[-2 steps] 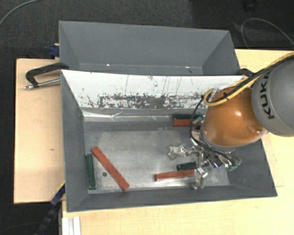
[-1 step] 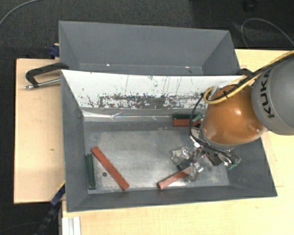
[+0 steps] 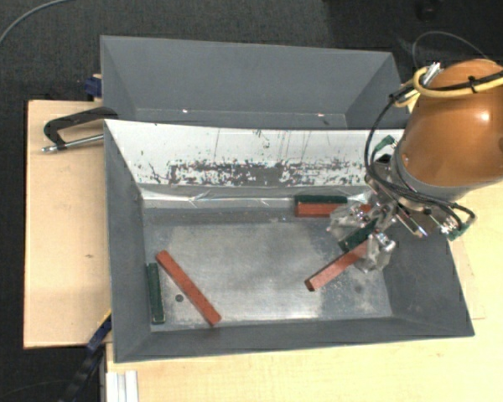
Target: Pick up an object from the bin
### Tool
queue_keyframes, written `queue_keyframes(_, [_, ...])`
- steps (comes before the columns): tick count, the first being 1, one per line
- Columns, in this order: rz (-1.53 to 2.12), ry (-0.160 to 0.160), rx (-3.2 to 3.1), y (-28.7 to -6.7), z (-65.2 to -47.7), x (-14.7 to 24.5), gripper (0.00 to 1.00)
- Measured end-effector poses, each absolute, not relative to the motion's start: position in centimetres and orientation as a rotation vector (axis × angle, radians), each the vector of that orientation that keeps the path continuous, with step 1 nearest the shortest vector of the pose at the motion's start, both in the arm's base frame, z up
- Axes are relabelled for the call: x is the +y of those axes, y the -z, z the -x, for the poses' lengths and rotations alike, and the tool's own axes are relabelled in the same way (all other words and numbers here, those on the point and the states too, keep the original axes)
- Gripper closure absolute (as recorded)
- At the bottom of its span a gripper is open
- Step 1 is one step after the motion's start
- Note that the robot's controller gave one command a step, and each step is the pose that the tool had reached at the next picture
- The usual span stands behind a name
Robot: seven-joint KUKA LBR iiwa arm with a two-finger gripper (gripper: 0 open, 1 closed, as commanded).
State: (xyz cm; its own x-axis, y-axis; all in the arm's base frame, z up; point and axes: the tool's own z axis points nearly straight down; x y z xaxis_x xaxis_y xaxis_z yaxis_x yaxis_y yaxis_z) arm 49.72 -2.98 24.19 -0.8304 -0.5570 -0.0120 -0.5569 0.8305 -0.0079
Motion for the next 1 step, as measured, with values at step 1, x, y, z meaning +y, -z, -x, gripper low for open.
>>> queue_keyframes(1, [0.913,0.000,3.001,-23.75,-49.59,-2.95,0.00])
